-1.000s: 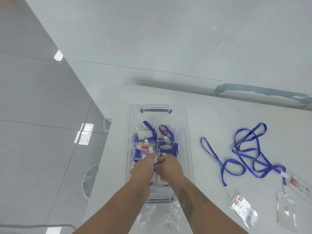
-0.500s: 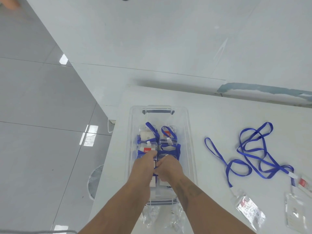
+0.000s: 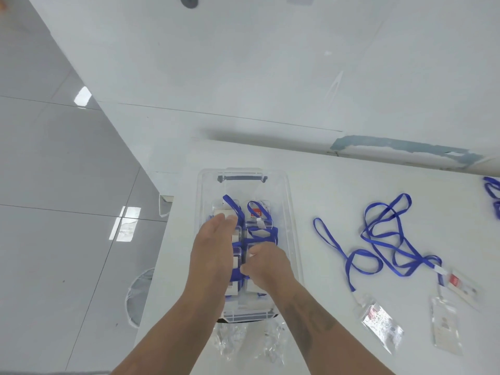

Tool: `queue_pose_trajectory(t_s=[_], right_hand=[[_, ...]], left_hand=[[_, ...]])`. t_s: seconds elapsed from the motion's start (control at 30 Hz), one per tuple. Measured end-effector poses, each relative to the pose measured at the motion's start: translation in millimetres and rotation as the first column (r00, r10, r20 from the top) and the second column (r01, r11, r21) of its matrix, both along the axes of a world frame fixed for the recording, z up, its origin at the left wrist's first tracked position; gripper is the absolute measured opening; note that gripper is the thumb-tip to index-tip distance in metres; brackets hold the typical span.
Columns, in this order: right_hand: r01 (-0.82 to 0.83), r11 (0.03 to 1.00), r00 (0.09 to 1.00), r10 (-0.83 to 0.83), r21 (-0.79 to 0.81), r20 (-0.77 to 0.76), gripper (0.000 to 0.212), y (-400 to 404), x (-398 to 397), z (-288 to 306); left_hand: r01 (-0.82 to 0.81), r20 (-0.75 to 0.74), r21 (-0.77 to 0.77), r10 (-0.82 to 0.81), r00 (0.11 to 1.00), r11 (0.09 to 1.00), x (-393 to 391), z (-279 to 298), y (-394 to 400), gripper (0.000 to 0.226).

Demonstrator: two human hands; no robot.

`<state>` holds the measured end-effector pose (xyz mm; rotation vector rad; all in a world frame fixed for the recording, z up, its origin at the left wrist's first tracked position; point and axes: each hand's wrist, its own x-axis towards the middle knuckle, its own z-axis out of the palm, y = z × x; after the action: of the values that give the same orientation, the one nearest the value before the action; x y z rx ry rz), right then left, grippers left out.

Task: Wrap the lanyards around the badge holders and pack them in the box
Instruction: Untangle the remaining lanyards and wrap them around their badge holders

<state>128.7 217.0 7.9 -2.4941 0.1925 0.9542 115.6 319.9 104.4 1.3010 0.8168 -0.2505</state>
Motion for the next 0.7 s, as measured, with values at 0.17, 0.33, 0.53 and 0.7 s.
queue_pose_trajectory(t_s=[0.17, 0.33, 0.53, 0.7], right_hand=[[0.064, 0.993, 0.98, -0.081, 0.101, 0.182, 0.01, -5.7, -11.3, 36.8], [0.125, 0.956, 0.875, -0.233, 0.266, 0.425, 0.034, -18.7, -29.2, 76.3], [0.056, 0.981, 0.769, -0.162, 0.186, 0.619, 0.035, -49.8, -45.9, 88.3], [0.13, 0.959, 0.718, -0.266, 0.251, 0.644, 0.032, -100.7, -59.5, 94.5]], left_hand=[[0.066, 0.124, 0.157, -0.086, 0.989, 0.985, -12.6, -3.9, 4.6, 0.021], [0.21, 0.231, 0.627, -0.436, 0.87, 0.75, -29.5, -13.3, 10.3, 0.032], [0.224, 0.202, 0.773, -0.565, 0.8, 0.594, -33.9, -17.5, 10.5, 0.046], [0.216, 0.245, 0.781, -0.605, 0.758, 0.586, -41.9, -9.3, -15.3, 0.043]])
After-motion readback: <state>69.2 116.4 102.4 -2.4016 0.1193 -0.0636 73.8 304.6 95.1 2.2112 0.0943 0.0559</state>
